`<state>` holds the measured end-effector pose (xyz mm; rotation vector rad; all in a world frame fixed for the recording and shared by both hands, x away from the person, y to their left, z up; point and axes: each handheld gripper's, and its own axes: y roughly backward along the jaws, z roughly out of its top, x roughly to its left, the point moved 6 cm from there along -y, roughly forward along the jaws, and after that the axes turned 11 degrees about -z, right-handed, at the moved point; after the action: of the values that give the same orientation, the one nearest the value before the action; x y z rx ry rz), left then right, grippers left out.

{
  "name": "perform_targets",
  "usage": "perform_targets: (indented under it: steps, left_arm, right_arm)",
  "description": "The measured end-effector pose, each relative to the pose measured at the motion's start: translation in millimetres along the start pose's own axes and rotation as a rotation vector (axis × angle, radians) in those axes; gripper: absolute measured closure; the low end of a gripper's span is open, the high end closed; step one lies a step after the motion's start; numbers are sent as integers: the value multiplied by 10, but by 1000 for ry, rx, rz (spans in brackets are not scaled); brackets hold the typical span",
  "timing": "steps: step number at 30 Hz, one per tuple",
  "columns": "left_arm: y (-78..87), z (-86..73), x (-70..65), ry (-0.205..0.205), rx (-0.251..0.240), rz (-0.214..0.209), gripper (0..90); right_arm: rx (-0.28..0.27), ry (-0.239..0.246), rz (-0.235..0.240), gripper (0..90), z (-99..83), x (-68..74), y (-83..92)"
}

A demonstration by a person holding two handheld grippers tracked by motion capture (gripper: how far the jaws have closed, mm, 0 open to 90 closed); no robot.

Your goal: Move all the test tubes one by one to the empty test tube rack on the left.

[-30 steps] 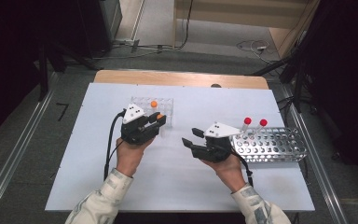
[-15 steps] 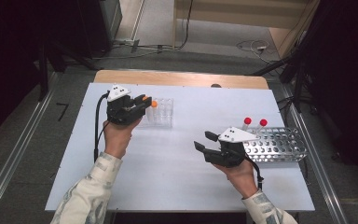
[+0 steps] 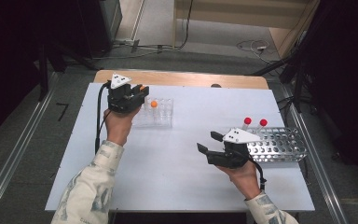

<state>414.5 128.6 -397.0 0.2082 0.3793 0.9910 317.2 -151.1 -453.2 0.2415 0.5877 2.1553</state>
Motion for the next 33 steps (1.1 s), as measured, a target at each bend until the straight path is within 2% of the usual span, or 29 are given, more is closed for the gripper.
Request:
perform_targets:
  steps: [3,6,10,18,24,33]
  left_arm:
    - [-45,-18,2,-4,4,4,697]
    - [-86,-43,-12,-34,18,22,697]
    - [-125,-96,-15,-26,24,22,696]
    - [-188,-300,18,-33,59,40,695]
    - [-219,-342,24,-30,66,42,692]
    - [-182,-327,22,-9,63,32,549]
  right_arm:
    - [5,-4,-4,283,-6,-1,-2]
    - [3,-3,-1,281,-5,4,1]
    - [2,-5,-4,279,-7,-4,1]
    - [7,-9,-9,260,-22,-12,-3]
    - [8,-4,-10,256,-26,-5,-11]
    - [9,-7,-10,256,-28,-11,-9]
